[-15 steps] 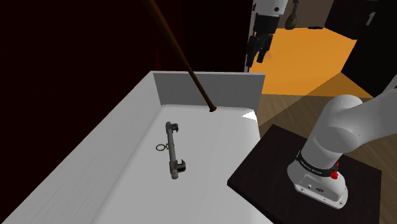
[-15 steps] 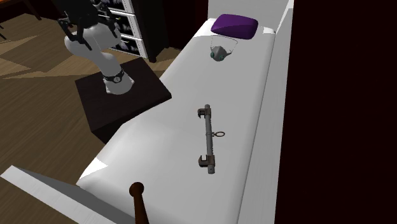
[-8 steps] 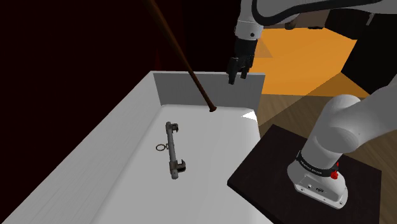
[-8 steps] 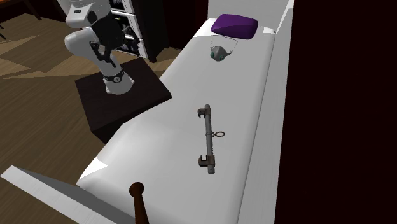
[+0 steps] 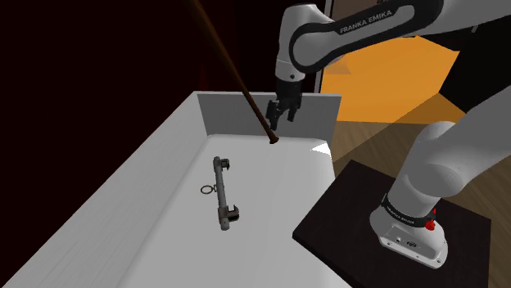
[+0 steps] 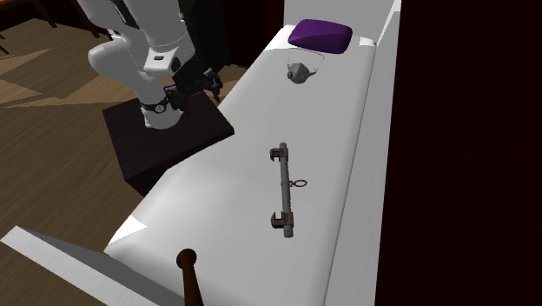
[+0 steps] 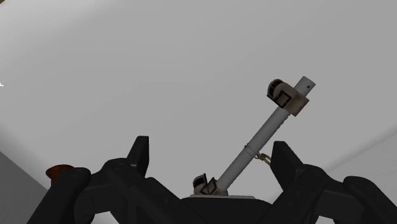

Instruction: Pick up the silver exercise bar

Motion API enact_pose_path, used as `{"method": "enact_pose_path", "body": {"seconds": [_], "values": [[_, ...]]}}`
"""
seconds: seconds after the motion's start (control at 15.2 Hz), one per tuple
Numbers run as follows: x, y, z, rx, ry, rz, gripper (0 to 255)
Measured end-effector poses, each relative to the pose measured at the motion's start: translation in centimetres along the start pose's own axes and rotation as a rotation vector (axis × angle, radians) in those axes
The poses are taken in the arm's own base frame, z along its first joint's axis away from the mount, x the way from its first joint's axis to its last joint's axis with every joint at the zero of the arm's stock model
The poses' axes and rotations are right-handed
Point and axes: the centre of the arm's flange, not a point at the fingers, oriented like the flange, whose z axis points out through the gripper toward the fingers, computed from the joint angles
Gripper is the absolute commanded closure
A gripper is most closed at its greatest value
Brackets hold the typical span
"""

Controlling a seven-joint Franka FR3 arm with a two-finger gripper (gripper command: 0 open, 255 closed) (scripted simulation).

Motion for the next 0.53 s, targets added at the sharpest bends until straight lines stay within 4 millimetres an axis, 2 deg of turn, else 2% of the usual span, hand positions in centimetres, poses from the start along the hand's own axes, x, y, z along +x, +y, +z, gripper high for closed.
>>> {"method": "enact_pose_path", "body": {"seconds": [0.13, 0.53], "values": [[1.3, -1.7, 2.0, -0.004, 0.000, 0.006, 0], [4.7, -4.9, 8.3, -0.018, -0.002, 0.026, 0]]}}
